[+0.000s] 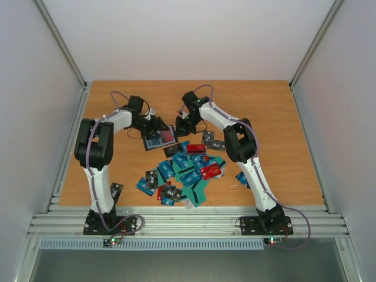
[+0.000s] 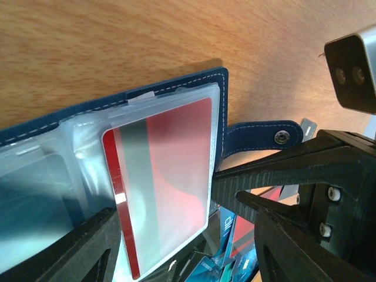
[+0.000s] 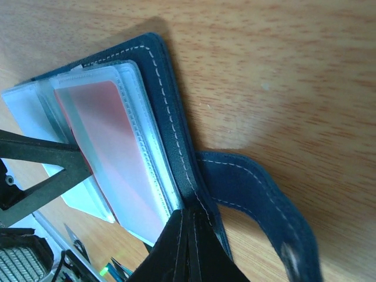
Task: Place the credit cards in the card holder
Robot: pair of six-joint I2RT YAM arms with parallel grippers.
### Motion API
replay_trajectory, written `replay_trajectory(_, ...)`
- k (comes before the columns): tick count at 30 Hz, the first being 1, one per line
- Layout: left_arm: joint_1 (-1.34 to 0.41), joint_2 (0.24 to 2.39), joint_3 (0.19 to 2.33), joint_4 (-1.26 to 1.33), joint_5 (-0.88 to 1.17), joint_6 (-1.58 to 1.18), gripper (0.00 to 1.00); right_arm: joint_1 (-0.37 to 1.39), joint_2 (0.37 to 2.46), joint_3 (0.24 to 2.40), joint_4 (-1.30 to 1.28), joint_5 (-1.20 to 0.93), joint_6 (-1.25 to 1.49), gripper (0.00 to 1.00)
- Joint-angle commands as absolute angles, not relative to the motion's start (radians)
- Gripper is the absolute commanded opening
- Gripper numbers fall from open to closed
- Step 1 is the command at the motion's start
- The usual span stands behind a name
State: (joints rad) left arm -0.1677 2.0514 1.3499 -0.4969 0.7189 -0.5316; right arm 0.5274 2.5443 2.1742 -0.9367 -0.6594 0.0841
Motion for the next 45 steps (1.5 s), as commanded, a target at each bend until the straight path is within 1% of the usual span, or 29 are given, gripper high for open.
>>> replay_trajectory(1,-0.204,2.075,1.415,-0.534,0.703,-0.551,0.64,0.533,2.529,2.195,-0.961,-0.648,0.076,0.01)
replay_trajectory(7,-0.214,2.049,1.435,-0.605,0.657,-0.532,0.65,0.534,2.519,2.195,-0.970,-0.635,0.074,0.01)
replay_trajectory(13,-0.199,1.982,1.447,-0.708,0.589,-0.429,0.70,0.530,2.500,2.197,-0.977,-0.630,0.062,0.01)
replay_trajectory(17,-0.162,1.914,1.456,-0.775,0.546,-0.366,0.74,0.531,2.492,2.204,-0.979,-0.636,0.059,0.01)
replay_trajectory(22,-0.088,1.810,1.398,-0.814,0.486,-0.311,0.78,0.531,2.484,2.224,-0.990,-0.642,0.062,0.01)
replay_trajectory(25,-0.050,1.775,1.325,-0.807,0.461,-0.282,0.80,0.529,2.474,2.239,-0.991,-0.639,0.068,0.01)
replay_trajectory(30,-0.012,1.781,1.237,-0.745,0.489,-0.283,0.80,0.531,2.452,2.253,-0.991,-0.620,0.070,0.01)
replay_trajectory(38,-0.012,1.834,1.184,-0.658,0.563,-0.304,0.80,0.534,2.500,2.294,-1.005,-0.647,0.065,0.02)
replay_trajectory(41,-0.012,1.857,1.184,-0.643,0.576,-0.304,0.80,0.533,2.520,2.314,-1.019,-0.647,0.054,0.05)
replay_trajectory(45,-0.012,1.889,1.187,-0.633,0.579,-0.304,0.80,0.532,2.552,2.337,-1.033,-0.640,0.045,0.19)
